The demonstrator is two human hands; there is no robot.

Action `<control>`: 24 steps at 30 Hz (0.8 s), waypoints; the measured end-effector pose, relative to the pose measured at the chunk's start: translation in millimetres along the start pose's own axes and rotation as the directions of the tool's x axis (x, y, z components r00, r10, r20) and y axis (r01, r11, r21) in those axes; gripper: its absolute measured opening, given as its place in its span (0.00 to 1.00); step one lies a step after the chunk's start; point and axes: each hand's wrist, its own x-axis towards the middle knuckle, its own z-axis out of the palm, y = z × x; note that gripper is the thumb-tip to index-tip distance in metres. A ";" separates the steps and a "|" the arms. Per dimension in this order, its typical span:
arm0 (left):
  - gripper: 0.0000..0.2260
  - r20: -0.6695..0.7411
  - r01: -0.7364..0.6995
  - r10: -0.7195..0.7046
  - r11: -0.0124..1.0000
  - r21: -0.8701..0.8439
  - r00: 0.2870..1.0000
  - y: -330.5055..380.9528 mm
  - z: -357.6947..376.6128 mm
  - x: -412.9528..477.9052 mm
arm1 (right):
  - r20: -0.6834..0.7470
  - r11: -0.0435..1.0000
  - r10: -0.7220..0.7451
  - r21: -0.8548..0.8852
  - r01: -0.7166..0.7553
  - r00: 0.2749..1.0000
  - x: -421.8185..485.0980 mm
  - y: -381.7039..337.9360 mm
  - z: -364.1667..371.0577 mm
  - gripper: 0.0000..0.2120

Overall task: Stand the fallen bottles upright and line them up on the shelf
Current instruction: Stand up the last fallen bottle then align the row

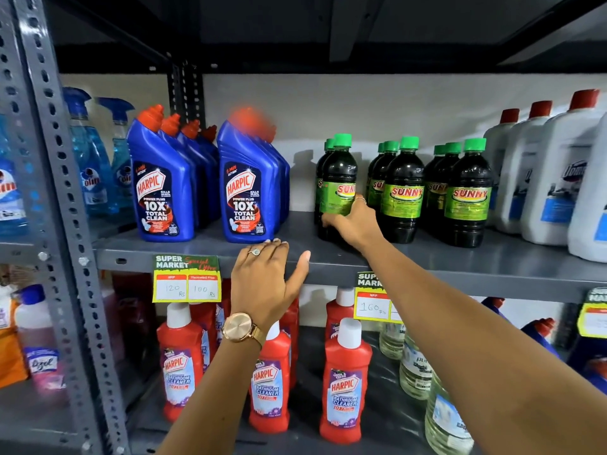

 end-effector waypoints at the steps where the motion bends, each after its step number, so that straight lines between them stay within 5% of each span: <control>1: 0.26 0.004 0.003 -0.003 1.000 -0.001 1.000 0.0 0.2 0.2 | -0.009 0.999 -0.014 -0.036 0.014 1.000 -0.6 0.5 -0.1 0.35; 6: 0.26 0.000 -0.002 0.002 1.000 -0.004 1.000 -0.7 1.3 0.5 | -0.032 0.989 -0.003 -0.145 -0.002 0.999 -1.0 -1.3 4.5 0.51; 11: 0.25 -0.019 -0.015 0.015 1.000 0.002 1.000 -1.6 2.8 -0.1 | -0.007 0.999 0.014 -0.049 -0.014 1.000 0.2 1.6 -0.6 0.34; 24: 0.26 0.024 0.018 -0.016 0.998 -0.058 1.000 -1.4 -5.3 3.0 | 0.116 0.994 0.103 0.035 -0.107 0.988 0.4 1.3 -6.1 0.28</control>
